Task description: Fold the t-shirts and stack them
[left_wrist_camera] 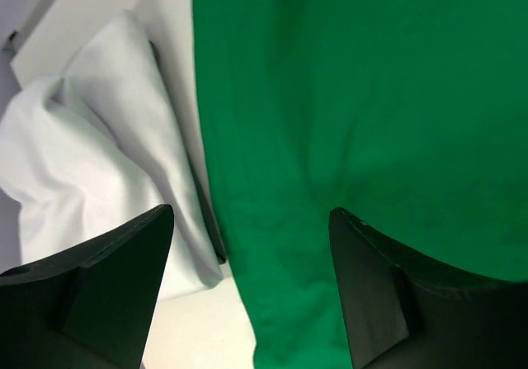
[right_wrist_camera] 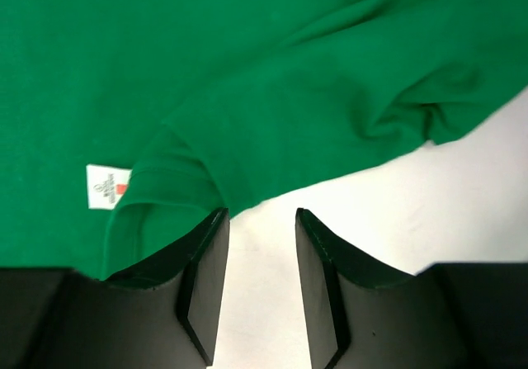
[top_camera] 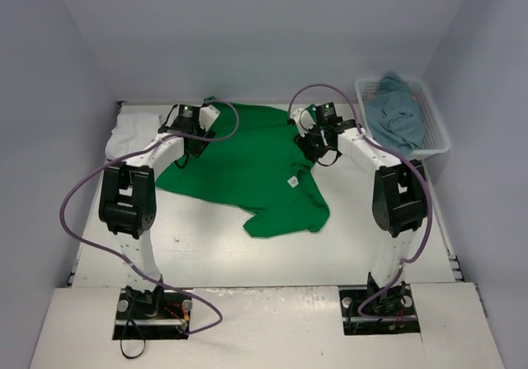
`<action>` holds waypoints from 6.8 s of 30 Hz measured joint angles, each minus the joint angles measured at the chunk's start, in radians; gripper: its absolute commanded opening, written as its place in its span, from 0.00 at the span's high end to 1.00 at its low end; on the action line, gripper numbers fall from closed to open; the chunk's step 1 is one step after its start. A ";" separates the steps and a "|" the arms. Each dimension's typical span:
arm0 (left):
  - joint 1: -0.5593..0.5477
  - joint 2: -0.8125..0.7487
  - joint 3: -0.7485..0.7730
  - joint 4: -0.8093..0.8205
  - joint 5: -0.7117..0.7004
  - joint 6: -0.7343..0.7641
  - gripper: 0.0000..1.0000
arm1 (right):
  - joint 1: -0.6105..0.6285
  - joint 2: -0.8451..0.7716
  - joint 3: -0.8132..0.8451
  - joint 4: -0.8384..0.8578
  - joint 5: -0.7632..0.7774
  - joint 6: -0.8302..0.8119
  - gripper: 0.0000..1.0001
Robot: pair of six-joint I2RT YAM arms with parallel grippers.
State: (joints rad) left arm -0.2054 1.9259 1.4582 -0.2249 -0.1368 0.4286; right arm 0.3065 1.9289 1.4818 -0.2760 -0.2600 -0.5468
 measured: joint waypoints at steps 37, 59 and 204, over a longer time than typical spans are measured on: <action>-0.002 -0.101 -0.150 -0.031 0.062 -0.060 0.30 | 0.010 0.115 -0.059 0.026 0.011 -0.033 0.61; -0.002 -0.103 -0.170 -0.030 0.054 -0.059 0.30 | -0.017 0.102 -0.003 0.025 0.022 -0.057 0.81; 0.153 -0.094 -0.090 -0.442 0.596 -0.110 0.73 | 0.010 -0.250 -0.545 -0.030 0.092 -0.209 1.00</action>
State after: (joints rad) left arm -0.0528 1.8317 1.3678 -0.6666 0.4591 0.3187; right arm 0.3161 1.6791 0.9367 -0.3058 -0.1684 -0.7559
